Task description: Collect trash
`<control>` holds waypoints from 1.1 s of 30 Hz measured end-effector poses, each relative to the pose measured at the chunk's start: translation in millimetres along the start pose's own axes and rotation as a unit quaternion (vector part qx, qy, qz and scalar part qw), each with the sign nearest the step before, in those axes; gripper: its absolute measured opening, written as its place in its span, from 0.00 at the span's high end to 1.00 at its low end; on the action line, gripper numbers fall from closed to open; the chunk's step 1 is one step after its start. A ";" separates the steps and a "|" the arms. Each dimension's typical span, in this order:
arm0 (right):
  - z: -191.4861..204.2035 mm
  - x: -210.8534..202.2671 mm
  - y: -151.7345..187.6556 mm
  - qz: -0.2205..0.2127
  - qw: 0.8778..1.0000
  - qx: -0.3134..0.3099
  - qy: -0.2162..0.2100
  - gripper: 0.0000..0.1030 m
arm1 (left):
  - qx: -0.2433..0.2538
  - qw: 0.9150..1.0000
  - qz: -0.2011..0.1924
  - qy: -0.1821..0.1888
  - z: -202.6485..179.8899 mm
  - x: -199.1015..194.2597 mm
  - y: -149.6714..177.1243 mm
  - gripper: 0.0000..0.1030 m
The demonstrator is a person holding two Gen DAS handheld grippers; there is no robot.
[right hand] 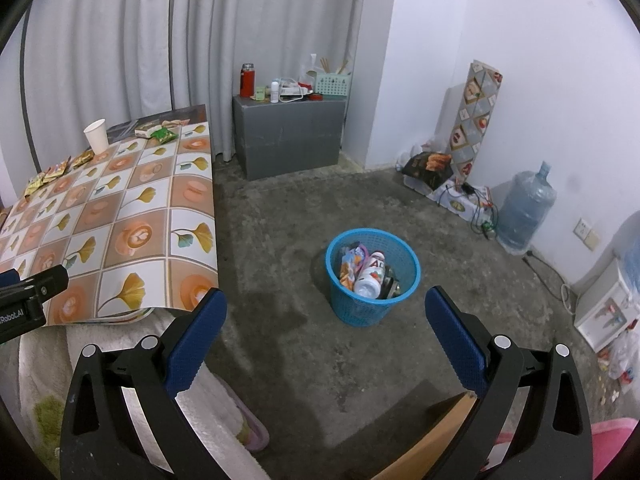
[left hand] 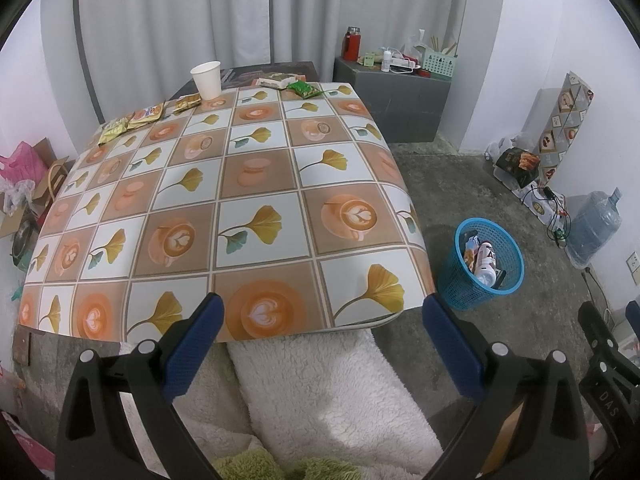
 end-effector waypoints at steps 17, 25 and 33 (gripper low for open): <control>0.5 0.7 -0.1 0.000 1.000 0.000 0.000 0.07 | 0.000 1.000 0.000 0.000 -0.3 -0.1 -0.6 0.06; 0.7 1.4 0.1 0.000 1.000 -0.001 0.000 0.07 | 0.001 1.000 0.001 0.000 1.7 -0.1 0.5 0.06; 1.2 1.7 0.1 0.000 1.000 -0.001 0.000 0.07 | 0.001 1.000 0.002 0.000 1.1 -0.2 0.8 0.06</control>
Point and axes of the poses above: each gripper's, at about its wrist camera, not at the fingertips, and x roughly the way its jaws point, z to its left, y to its underside, the point moved 10 cm from there along x, roughly the way its jaws point, and after that the axes turned 1 degree about -z, right-handed, at the moved point
